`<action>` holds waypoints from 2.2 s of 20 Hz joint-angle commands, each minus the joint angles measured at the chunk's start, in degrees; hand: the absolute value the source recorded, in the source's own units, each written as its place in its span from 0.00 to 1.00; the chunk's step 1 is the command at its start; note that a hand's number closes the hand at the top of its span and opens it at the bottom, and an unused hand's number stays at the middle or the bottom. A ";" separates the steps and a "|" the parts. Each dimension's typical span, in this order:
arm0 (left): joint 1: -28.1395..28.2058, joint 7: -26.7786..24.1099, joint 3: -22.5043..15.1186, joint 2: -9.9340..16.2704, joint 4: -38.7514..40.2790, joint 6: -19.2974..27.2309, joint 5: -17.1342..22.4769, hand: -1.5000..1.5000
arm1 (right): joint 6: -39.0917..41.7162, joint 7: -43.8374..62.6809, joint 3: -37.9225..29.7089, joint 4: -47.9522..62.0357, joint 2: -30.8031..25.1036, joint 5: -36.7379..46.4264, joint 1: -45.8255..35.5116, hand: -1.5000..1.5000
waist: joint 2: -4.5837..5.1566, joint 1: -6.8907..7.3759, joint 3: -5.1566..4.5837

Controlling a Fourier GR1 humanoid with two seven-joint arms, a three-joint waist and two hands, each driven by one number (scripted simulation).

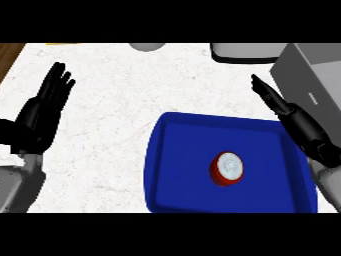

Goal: Pick the can from the tray and place it in the cardboard box

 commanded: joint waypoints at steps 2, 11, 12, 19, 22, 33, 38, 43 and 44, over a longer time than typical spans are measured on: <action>4.29 0.42 -0.12 -0.65 0.93 4.14 -4.49 0.50 | -7.52 2.14 -1.10 -6.25 2.95 3.44 4.66 1.00 | 0.16 -0.93 -1.00; 12.92 -2.29 0.16 -3.59 10.46 7.92 -6.07 0.50 | -32.68 6.80 -2.77 -11.23 3.38 21.33 20.11 0.00 | -0.04 -3.26 -1.10; 10.77 -1.67 0.14 -4.51 11.78 10.12 -7.38 0.50 | -34.94 6.12 -1.92 -14.02 3.09 24.25 22.81 0.00 | -0.02 -3.56 -1.09; 11.09 -1.94 -0.43 -5.98 11.02 9.65 -8.21 0.50 | -30.05 23.59 -0.96 -31.48 -8.58 37.71 33.21 0.00 | 0.10 -1.87 -1.15; 12.18 -2.04 1.68 -3.55 11.08 6.29 -6.32 0.50 | -23.65 33.99 -3.16 -38.16 -12.26 37.88 34.34 0.00 | 0.18 -1.40 -1.16; 9.44 -1.53 0.20 -5.71 12.74 6.71 -9.64 0.50 | -0.24 68.08 6.41 -49.15 -10.12 38.35 17.16 0.00 | 0.47 0.40 -1.12; 6.55 -3.82 2.41 -7.03 17.51 5.40 -9.08 0.50 | 4.94 77.77 14.46 -44.17 -2.34 42.81 9.53 0.00 | 0.46 -0.04 -1.11; 6.35 -3.90 3.11 -7.19 17.66 5.22 -9.41 0.50 | 9.80 84.36 16.07 -40.24 2.89 41.19 5.41 0.00 | 0.45 -0.08 -1.11; 5.49 -3.38 3.36 -7.04 19.25 4.65 -9.28 0.50 | 8.97 83.34 17.22 -37.83 3.71 42.81 5.98 0.00 | 0.48 -0.25 -1.10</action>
